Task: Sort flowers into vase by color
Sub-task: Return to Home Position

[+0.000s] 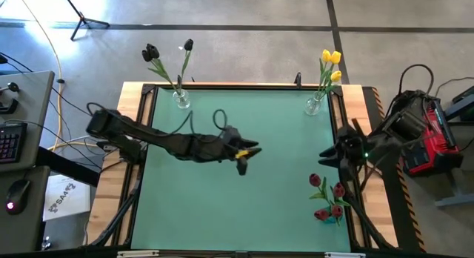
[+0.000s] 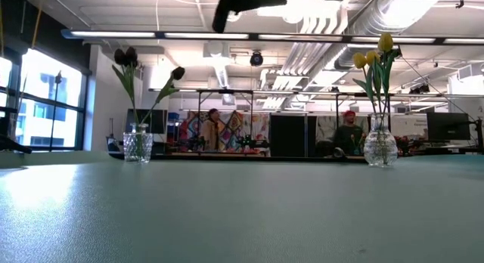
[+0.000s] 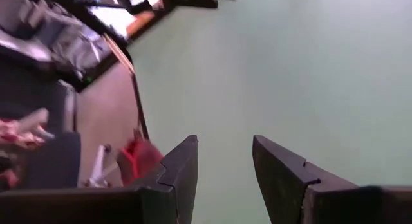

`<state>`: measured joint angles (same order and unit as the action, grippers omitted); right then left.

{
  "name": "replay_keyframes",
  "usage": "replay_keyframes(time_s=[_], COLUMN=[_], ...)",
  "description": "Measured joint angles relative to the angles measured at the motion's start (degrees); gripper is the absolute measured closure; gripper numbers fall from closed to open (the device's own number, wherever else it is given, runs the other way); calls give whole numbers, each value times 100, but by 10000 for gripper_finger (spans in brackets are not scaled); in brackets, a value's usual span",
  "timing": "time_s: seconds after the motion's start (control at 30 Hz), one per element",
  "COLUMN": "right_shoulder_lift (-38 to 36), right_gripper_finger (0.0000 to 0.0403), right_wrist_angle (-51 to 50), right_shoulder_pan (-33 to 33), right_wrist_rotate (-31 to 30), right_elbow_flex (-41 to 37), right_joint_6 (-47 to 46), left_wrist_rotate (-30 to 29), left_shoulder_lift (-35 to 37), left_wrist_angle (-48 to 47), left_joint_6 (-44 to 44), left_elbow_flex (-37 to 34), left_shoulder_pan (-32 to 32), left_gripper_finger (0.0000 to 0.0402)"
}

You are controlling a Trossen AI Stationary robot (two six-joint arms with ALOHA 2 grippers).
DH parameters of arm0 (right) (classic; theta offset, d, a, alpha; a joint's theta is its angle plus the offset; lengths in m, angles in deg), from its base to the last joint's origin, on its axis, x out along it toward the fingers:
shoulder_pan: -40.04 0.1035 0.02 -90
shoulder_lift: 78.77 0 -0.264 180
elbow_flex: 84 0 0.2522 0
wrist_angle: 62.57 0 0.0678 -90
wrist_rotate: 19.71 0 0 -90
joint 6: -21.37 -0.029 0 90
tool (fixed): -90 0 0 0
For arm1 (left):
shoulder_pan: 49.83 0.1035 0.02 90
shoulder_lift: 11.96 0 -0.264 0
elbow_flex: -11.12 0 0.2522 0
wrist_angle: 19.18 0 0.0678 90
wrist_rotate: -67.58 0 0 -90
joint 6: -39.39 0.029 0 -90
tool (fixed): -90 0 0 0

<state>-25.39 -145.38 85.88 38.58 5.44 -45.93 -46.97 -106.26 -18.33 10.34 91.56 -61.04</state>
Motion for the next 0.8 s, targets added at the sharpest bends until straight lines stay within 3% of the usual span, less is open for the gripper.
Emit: replay_keyframes(time_s=[0.17,0.4,0.8], right_shoulder_lift=[19,271,284], right_gripper_finger=[272,325,382], right_wrist_angle=[293,257,-401], right_shoulder_pan=[-319,-509,-369], right_wrist_rotate=[109,494,1287], right_elbow_flex=[-4,-11,-11], right_joint_6=[312,262,-765], left_wrist_rotate=[-194,-578,-525], left_shoulder_lift=[521,1392,2535], left_wrist_angle=[361,410,654], left_joint_6=[-244,-238,-214], left_elbow_flex=[-784,-1496,-2813], left_shoulder_pan=[0,-55,-249], left_gripper_finger=[284,284,284])
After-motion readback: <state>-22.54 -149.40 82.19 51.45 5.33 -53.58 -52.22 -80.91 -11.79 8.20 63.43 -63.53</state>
